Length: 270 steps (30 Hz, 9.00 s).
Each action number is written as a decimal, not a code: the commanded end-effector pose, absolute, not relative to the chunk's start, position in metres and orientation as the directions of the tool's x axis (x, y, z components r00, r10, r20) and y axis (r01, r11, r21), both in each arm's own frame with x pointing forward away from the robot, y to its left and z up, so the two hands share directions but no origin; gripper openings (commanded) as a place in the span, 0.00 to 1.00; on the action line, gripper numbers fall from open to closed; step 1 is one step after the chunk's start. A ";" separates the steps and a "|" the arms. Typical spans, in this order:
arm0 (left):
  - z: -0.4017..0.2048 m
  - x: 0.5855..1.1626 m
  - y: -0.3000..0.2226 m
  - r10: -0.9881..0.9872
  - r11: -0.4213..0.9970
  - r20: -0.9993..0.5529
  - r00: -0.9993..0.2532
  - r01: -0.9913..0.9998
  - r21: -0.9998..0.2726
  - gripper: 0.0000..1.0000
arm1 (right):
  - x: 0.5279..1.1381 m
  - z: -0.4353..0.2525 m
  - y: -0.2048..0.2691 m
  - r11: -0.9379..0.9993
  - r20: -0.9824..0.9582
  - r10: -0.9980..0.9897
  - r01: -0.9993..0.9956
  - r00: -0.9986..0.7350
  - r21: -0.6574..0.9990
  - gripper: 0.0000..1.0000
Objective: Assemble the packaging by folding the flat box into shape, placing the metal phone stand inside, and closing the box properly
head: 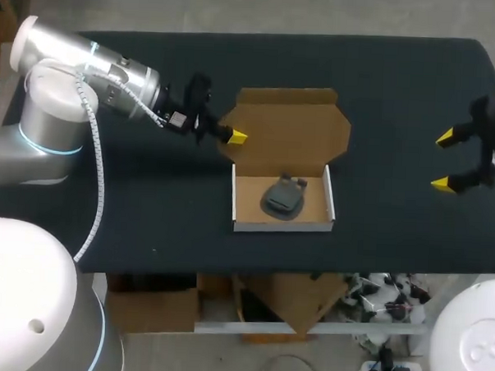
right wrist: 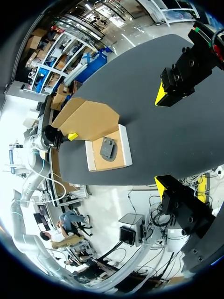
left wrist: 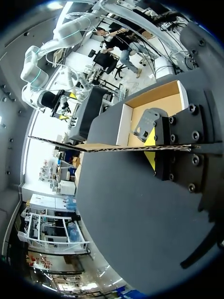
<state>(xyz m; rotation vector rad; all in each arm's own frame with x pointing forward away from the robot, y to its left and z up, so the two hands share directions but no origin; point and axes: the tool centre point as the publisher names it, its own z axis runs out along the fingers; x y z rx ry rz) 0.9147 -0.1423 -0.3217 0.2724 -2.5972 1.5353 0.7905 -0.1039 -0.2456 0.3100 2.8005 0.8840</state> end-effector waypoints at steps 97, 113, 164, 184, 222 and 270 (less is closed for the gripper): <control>-0.323 0.894 -0.142 -0.121 0.477 -0.143 -0.982 0.069 -0.876 0.00 | 0.823 -0.208 -0.068 0.865 -0.177 0.193 0.083 -0.965 0.495 1.00; -0.323 0.894 -0.142 -0.121 0.477 -0.143 -0.982 0.069 -0.876 0.00 | 0.889 -0.173 -0.011 0.904 -0.188 -0.030 -0.107 -0.982 0.415 1.00; -0.323 0.894 -0.142 -0.121 0.477 -0.143 -0.982 0.069 -0.876 0.00 | 0.950 -0.182 0.113 0.980 -0.142 -0.079 -0.103 -0.987 0.173 0.79; -0.323 0.894 -0.142 -0.121 0.477 -0.143 -0.982 0.069 -0.876 0.00 | 0.931 -0.203 0.142 0.985 -0.114 -0.104 -0.118 -0.988 0.127 0.72; -0.323 0.894 -0.142 -0.121 0.477 -0.143 -0.982 0.069 -0.876 0.00 | 0.902 -0.229 0.146 0.990 -0.066 -0.110 -0.115 -0.992 0.081 0.55; -0.323 0.894 -0.142 -0.121 0.477 -0.143 -0.982 0.069 -0.876 0.00 | 0.886 -0.244 0.151 0.994 -0.043 -0.104 -0.105 -0.994 0.033 0.56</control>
